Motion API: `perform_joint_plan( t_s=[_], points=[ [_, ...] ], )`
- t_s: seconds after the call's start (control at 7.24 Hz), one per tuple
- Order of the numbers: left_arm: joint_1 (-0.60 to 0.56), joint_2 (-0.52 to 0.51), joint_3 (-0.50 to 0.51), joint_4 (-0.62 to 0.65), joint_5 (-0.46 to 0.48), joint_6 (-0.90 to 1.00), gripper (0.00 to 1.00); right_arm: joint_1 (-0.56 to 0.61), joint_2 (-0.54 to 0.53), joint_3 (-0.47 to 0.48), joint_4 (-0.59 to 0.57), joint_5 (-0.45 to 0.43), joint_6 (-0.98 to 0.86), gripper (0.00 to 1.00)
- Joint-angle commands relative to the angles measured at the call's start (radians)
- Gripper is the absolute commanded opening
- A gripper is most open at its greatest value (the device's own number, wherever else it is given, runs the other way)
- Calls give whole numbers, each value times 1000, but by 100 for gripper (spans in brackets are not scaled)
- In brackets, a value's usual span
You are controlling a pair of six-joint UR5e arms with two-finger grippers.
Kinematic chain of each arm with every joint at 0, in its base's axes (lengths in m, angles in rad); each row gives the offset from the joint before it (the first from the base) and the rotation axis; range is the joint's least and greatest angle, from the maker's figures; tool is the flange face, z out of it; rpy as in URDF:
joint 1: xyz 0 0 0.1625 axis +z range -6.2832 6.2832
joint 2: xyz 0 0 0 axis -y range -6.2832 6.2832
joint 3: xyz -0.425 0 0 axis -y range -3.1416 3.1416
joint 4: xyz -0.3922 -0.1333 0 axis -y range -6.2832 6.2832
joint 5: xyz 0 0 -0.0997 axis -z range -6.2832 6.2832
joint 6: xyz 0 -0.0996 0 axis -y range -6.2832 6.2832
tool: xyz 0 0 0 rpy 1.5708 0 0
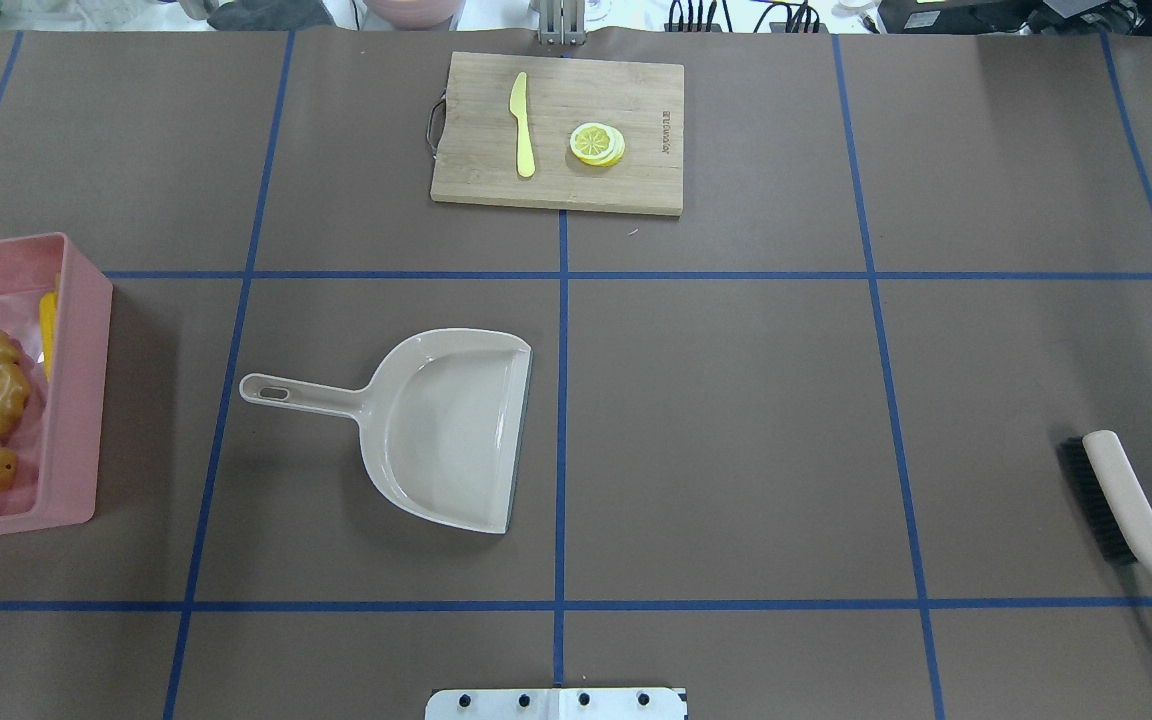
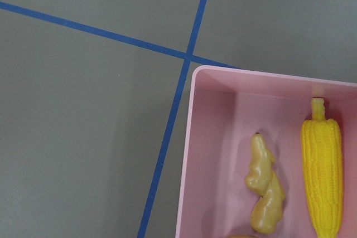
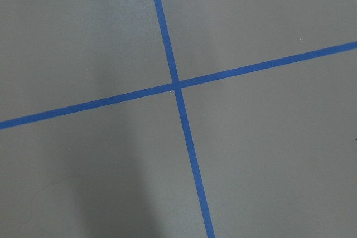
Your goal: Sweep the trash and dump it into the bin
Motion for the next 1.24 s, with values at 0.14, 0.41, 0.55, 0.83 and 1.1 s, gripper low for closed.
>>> perform_joint_plan(
  t_s=[0.14, 0.41, 0.55, 0.83, 1.1],
  points=[
    [9, 1, -8, 2, 68, 234, 99, 0, -1, -1, 1, 0, 0, 100],
    [11, 13, 7, 19, 83, 420, 99, 0, 1, -1, -1, 2, 1, 100],
    [2, 56, 4, 13, 83, 430, 99, 0, 1, -1, -1, 2, 1, 100],
    [2, 59, 12, 13, 90, 433, 99, 0, 1, -1, 1, 2, 1, 100],
    [-2, 67, 12, 16, 89, 433, 99, 0, 1, -1, 1, 2, 0, 100]
  ],
)
